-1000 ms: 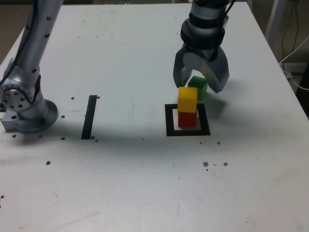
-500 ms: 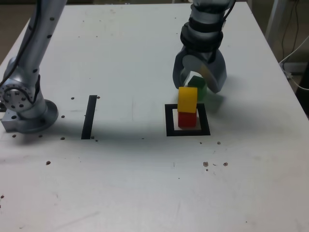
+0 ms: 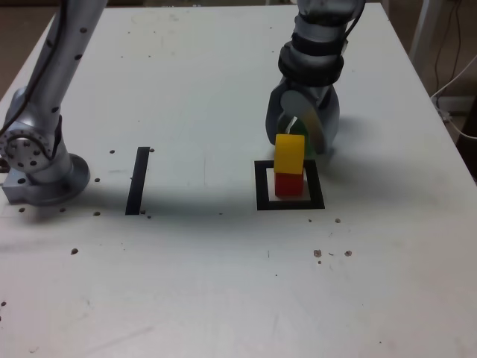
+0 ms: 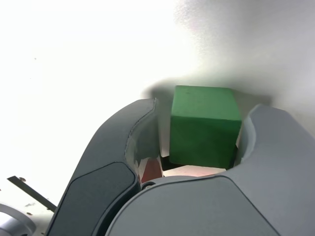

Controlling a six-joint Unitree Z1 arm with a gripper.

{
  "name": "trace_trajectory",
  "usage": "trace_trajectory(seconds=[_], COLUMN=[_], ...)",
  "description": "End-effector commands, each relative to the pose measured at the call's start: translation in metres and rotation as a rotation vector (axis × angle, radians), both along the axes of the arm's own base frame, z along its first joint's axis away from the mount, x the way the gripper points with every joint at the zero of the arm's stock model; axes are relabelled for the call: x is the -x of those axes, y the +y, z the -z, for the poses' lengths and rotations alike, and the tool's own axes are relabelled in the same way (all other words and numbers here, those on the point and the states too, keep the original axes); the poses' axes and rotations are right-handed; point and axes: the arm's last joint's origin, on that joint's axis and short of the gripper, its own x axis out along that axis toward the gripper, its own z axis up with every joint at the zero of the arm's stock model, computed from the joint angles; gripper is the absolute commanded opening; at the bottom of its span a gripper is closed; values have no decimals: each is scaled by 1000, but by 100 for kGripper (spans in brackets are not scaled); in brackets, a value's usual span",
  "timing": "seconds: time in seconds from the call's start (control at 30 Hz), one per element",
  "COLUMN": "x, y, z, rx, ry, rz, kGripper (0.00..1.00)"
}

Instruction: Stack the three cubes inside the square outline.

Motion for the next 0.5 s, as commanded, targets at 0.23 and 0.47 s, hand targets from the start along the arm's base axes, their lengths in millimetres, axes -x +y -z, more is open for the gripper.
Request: trace_trajectory(seconds=[0.23, 0.47], x=[0, 0], y=[1, 1], z=[-6, -7], rx=[-4, -3], ry=[-44, -50], rz=[2, 11], kGripper=[17, 17])
